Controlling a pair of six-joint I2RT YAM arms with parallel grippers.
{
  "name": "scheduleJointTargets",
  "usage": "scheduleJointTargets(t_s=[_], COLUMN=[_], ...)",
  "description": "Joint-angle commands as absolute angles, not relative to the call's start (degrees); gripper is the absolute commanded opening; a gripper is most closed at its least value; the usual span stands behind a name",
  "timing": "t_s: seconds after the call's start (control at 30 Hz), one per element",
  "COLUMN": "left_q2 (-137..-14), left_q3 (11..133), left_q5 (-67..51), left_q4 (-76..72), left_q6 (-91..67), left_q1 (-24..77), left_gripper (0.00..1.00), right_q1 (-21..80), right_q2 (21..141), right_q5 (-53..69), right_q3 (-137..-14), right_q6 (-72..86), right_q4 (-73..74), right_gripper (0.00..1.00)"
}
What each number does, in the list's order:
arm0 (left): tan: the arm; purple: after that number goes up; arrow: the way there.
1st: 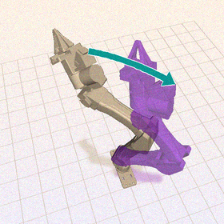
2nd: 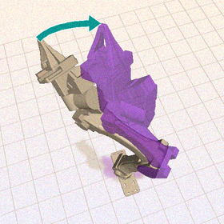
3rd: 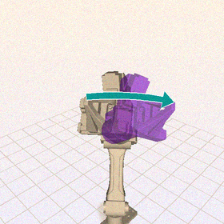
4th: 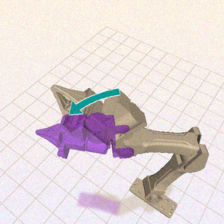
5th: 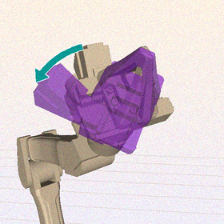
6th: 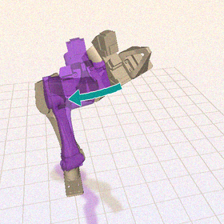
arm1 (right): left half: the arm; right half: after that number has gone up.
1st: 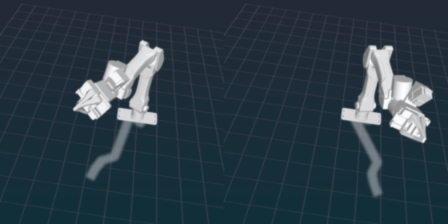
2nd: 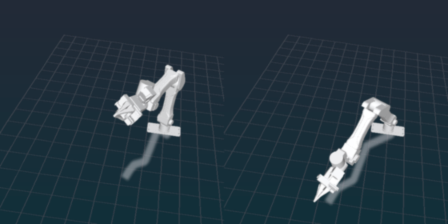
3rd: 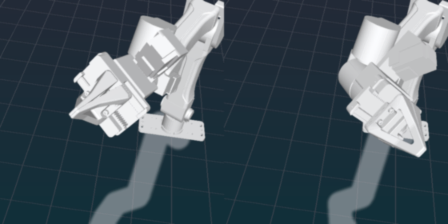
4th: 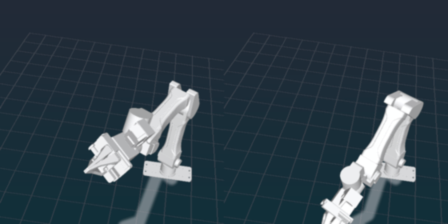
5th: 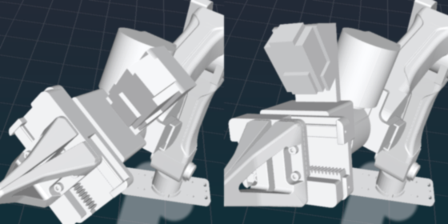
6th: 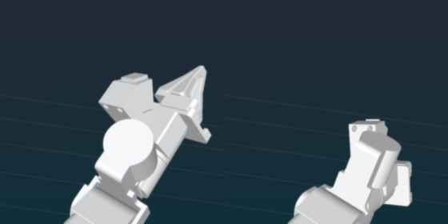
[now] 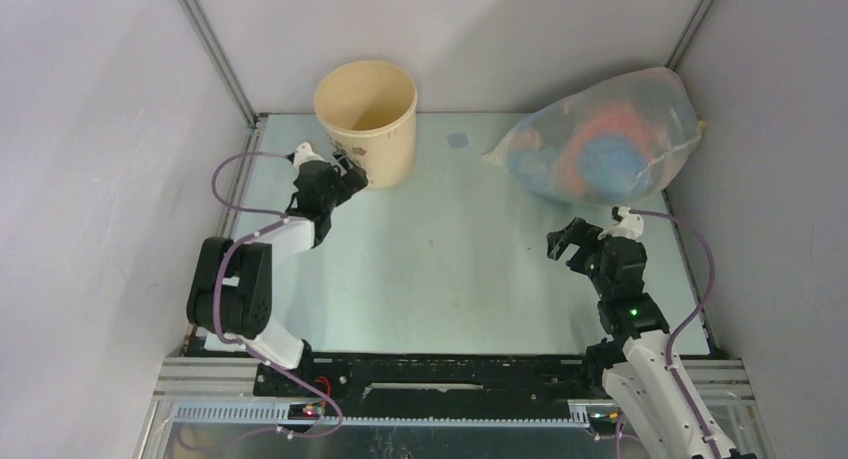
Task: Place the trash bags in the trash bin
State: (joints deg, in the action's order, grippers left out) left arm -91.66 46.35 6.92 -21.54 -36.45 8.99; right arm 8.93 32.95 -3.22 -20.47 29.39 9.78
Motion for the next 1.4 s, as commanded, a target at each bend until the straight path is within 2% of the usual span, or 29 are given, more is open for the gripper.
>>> scheduleJointTargets(t_s=[0.0,0.23,0.37,0.5,0.73,0.83,1.0,1.1,1.27,1.33,1.37], left_q2=[-82.29,-65.93,-58.84,-55.04,-54.01,-53.61,-52.16,-52.12,-52.35,-51.80,-51.40], left_q3=[41.79,33.32,32.48,32.12,30.48,28.57,22.65,21.92,21.67,21.42,21.20], left_q5=[2.81,2.63,0.54,-2.81,-6.19,-6.38,-6.74,-7.36,-7.91,-7.49,-7.00], left_q4=[-21.84,-15.83,-11.19,-7.92,-7.36,-7.97,-12.83,-13.69,-13.62,-13.60,-13.50], left_q6=[-39.66,-40.08,-41.22,-39.02,-34.11,-32.01,-28.39,-26.32,-26.57,-26.55,-26.51], left_q1=[11.24,20.67,24.34,27.54,28.38,28.71,28.83,28.83,28.90,28.89,28.88], left_gripper=[1.00,1.00,1.00,1.00,0.99,0.98,0.97,0.96,0.95,0.95,0.95], right_q1=[9.03,6.84,4.94,2.73,-1.79,-1.94,-2.38,-3.00,-4.04,-4.91,-5.26], right_q2=[29.17,19.77,22.24,28.41,39.49,43.00,45.30,46.79,49.43,50.28,50.68], right_q5=[-2.91,-7.86,-17.60,-20.83,-8.51,-7.53,-10.39,-10.66,-13.54,-13.48,-12.74], right_q3=[-21.27,-28.24,-41.04,-51.62,-56.70,-56.69,-56.84,-57.67,-59.14,-59.76,-60.17], right_q6=[28.28,35.33,35.81,32.64,31.69,32.12,31.81,31.72,30.12,29.31,29.05], right_q4=[9.51,21.59,32.99,38.94,36.48,34.76,30.84,30.10,29.34,29.02,28.91], right_gripper=[1.00,1.00,1.00,1.00,0.95,0.93,0.87,0.80,0.77,0.68,0.58])
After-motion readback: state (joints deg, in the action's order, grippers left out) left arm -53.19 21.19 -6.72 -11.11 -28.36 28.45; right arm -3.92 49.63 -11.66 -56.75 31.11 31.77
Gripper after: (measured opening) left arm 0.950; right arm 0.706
